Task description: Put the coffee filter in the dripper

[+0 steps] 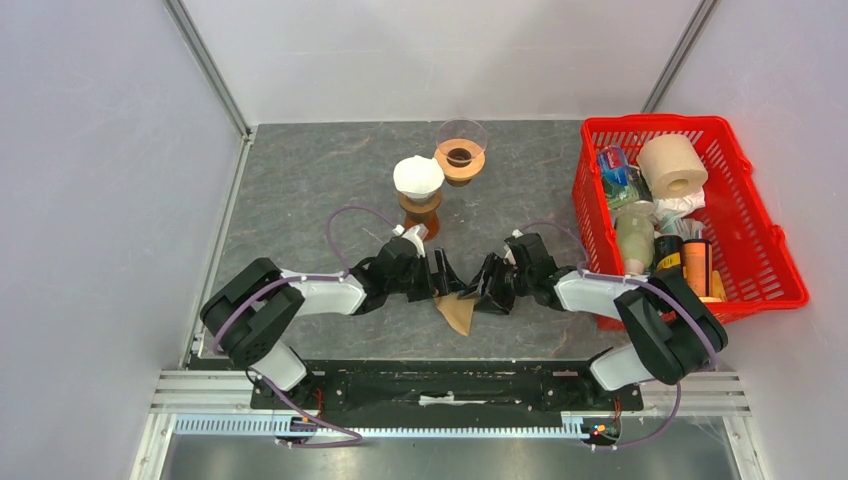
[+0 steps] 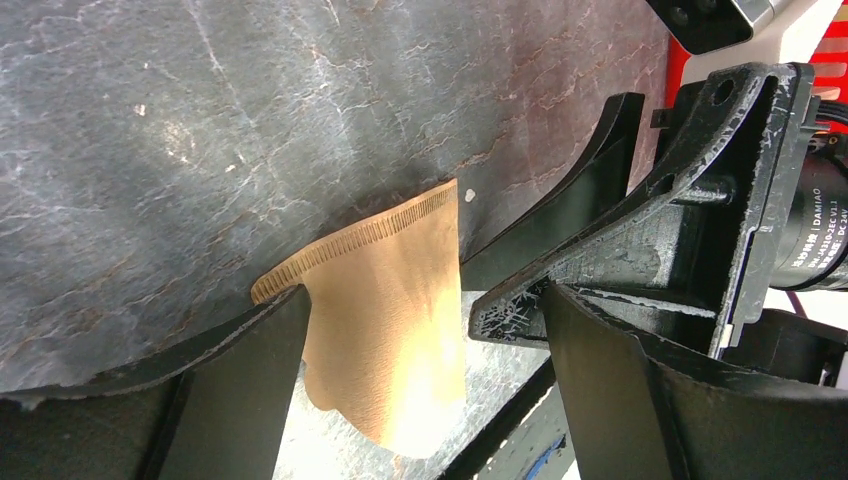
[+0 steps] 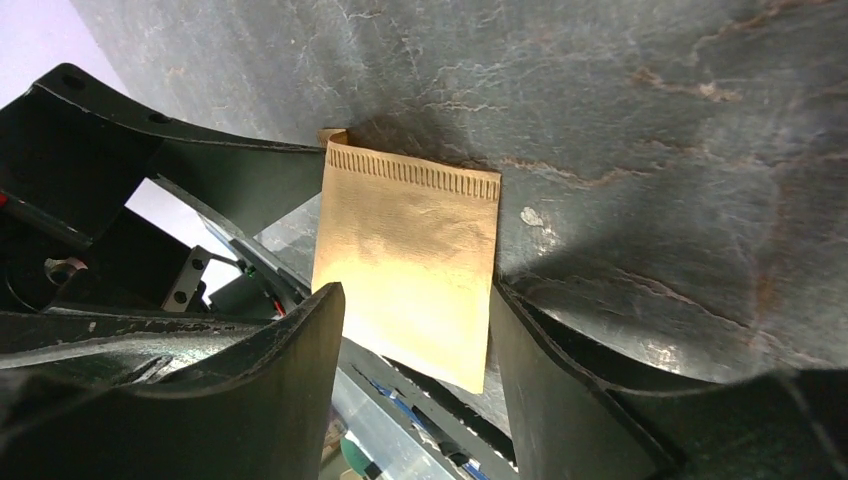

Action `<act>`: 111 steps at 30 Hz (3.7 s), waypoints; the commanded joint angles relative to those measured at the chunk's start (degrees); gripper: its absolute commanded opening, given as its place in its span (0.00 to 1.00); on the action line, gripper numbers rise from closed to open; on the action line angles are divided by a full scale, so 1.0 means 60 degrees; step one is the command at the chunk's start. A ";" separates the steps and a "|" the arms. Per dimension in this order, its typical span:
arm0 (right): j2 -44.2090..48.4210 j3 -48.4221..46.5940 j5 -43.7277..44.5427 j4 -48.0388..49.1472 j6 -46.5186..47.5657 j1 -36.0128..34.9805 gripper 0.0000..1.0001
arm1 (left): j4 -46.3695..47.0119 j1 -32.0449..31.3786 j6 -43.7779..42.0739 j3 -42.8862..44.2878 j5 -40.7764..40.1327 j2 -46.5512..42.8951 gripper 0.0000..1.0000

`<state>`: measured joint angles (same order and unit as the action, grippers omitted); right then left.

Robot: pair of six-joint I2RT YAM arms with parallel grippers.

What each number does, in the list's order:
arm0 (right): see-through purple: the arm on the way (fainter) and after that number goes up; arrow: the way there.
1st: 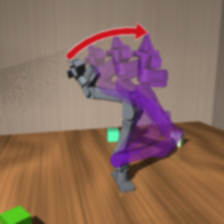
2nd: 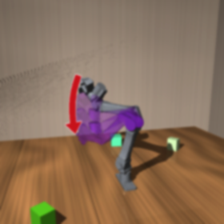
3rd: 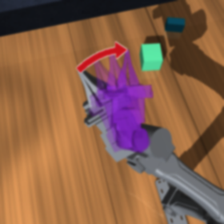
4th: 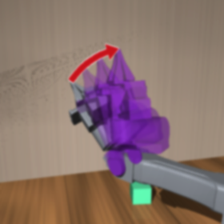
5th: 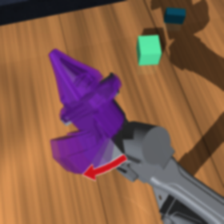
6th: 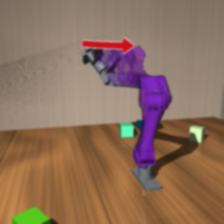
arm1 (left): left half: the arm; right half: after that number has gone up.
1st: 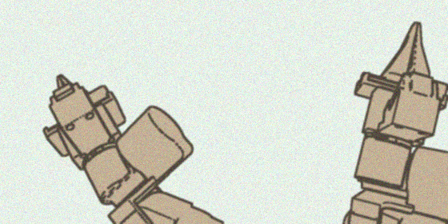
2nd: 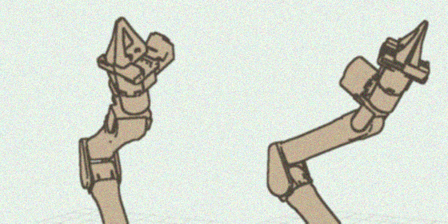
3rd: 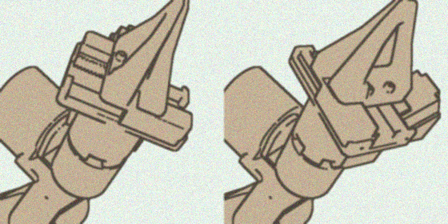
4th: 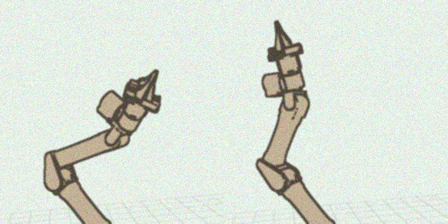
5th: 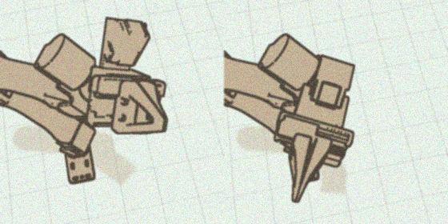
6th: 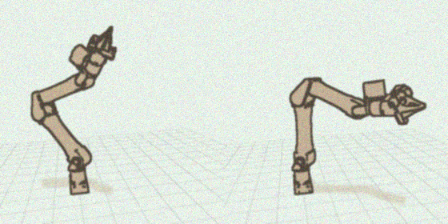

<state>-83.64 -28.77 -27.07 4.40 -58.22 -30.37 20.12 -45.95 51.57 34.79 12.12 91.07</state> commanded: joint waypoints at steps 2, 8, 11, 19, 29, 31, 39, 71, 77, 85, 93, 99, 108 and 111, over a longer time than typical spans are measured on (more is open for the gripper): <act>0.0042 0.0298 -0.0242 0.1239 -0.0315 -0.0157 0.65 | -0.1156 -0.0061 -0.0268 -0.0239 -0.0373 -0.0197 0.93; 0.0638 0.0620 0.0199 0.2188 -0.0761 -0.0133 0.65 | -0.1407 -0.0061 -0.0231 -0.0312 -0.0586 -0.0415 0.93; 0.0874 0.0845 0.0219 0.2801 -0.0985 -0.0138 0.65 | -0.1449 -0.0061 -0.0231 -0.0366 -0.0642 -0.0535 0.93; 0.1506 0.1106 0.0116 0.3695 -0.1078 -0.0138 0.64 | -0.1464 -0.0061 -0.0246 -0.0370 -0.0671 -0.0572 0.92; 0.0514 0.1341 -0.0401 0.5739 -0.1807 -0.0139 0.59 | -0.1464 -0.0061 -0.0290 -0.0328 -0.0592 -0.0525 0.92; 0.0266 0.1251 -0.0396 0.5541 -0.1768 -0.0138 0.57 | -0.1464 -0.0061 -0.0303 -0.0328 -0.0601 -0.0535 0.92; -0.0028 0.1035 -0.0012 0.4329 -0.1512 -0.0145 0.51 | -0.1427 -0.0061 -0.0290 -0.0368 -0.0621 -0.0586 0.91; 0.3145 0.0399 0.1041 0.0381 0.2291 -0.0152 0.64 | 0.0159 0.0137 0.0231 -0.0290 0.1026 -0.1587 0.24; 0.5590 0.0640 0.1558 -0.0146 0.3085 -0.0136 0.66 | 0.0185 0.0368 0.0023 -0.0190 0.0712 -0.2968 0.24; 0.7180 0.1696 0.0881 0.1581 0.2902 -0.0138 0.66 | 0.0049 0.0386 0.0578 -0.0428 -0.1803 -0.5208 0.26; 0.5458 0.2076 0.1099 0.6070 0.0897 -0.0150 0.66 | -0.0156 0.0379 0.1820 -0.0785 -0.3062 -0.6244 0.26; 0.2078 0.1727 0.0143 1.0824 -0.1867 -0.0169 0.62 | -0.0095 0.0375 0.1876 -0.0817 -0.3200 -0.6243 0.26; -0.0182 0.1100 -0.0527 1.3372 -0.3466 -0.0329 0.53 | -0.0222 0.0364 0.1572 -0.0809 -0.3670 -0.6142 0.26; -0.0088 0.1132 -0.0570 1.3361 -0.3470 -0.0351 0.53 | -0.0343 0.0364 0.1490 -0.0830 -0.4020 -0.6140 0.26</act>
<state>-84.99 -20.16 -28.75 76.79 -76.73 -32.05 18.13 -43.79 60.62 30.02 -7.51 54.22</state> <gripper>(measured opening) 0.535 0.263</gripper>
